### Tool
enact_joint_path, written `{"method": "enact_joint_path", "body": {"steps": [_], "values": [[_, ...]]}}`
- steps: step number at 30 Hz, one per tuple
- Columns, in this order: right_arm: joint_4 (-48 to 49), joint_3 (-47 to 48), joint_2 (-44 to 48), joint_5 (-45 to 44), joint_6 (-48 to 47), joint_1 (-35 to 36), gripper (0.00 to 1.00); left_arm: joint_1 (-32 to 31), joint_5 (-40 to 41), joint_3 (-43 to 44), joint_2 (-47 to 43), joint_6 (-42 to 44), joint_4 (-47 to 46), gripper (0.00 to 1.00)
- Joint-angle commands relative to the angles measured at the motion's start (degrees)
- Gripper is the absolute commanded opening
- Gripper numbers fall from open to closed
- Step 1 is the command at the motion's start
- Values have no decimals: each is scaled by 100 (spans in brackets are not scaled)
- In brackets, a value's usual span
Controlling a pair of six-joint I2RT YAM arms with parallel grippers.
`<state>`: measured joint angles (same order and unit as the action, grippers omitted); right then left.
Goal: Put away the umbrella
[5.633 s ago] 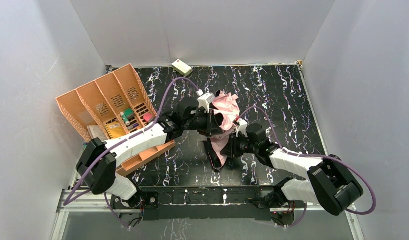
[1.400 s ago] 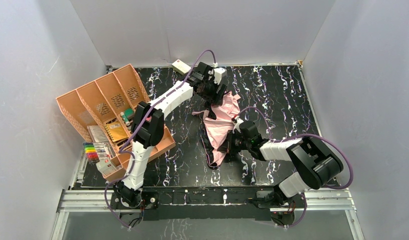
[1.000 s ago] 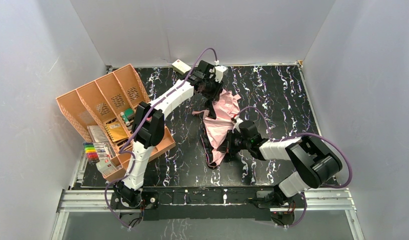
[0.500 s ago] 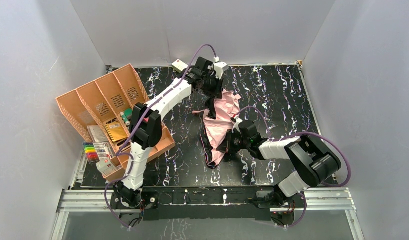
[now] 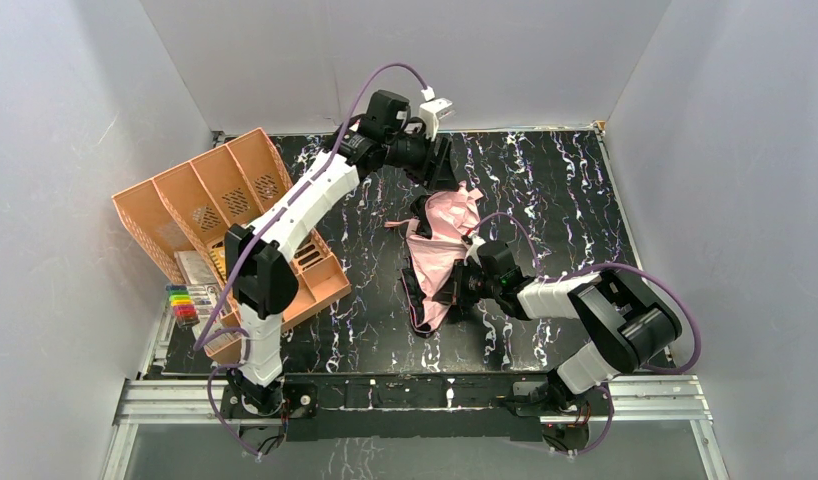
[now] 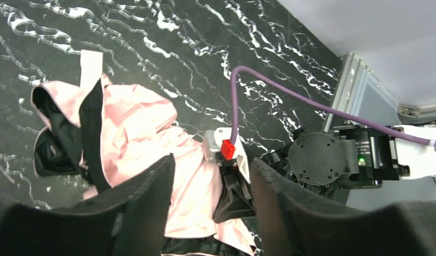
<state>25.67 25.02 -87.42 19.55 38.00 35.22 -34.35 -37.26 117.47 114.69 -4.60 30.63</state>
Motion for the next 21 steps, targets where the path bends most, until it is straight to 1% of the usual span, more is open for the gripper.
{"method": "enact_joint_path", "body": {"steps": [1,3,5,6,14,16,18,19,20,21], "values": [[-1163,-234,-356,-674,-311,2,0,-28,698,-260,-284,263,336,58],[-1169,-226,-355,-665,-311,2,0,-28,1135,-220,-158,390,390,62],[-1170,-225,-363,-667,-312,0,0,-28,1467,-165,-4,508,412,70],[-1170,-219,-364,-665,-309,2,0,-28,1604,-122,102,621,429,72],[-1165,-212,-399,-663,-311,0,0,-87,1942,435,1081,915,575,74],[-1161,-208,-418,-666,-318,2,0,-136,2212,568,1282,967,542,74],[-1154,-213,-423,-663,-315,2,0,-160,2440,522,1328,1000,388,75],[-1152,-216,-427,-658,-318,2,0,-160,2528,414,1279,997,188,82],[-1152,-216,-428,-663,-311,2,0,-160,2618,303,1244,956,30,97],[-1160,-219,-421,-668,-311,2,0,-160,2669,301,1238,968,-12,98]]}}
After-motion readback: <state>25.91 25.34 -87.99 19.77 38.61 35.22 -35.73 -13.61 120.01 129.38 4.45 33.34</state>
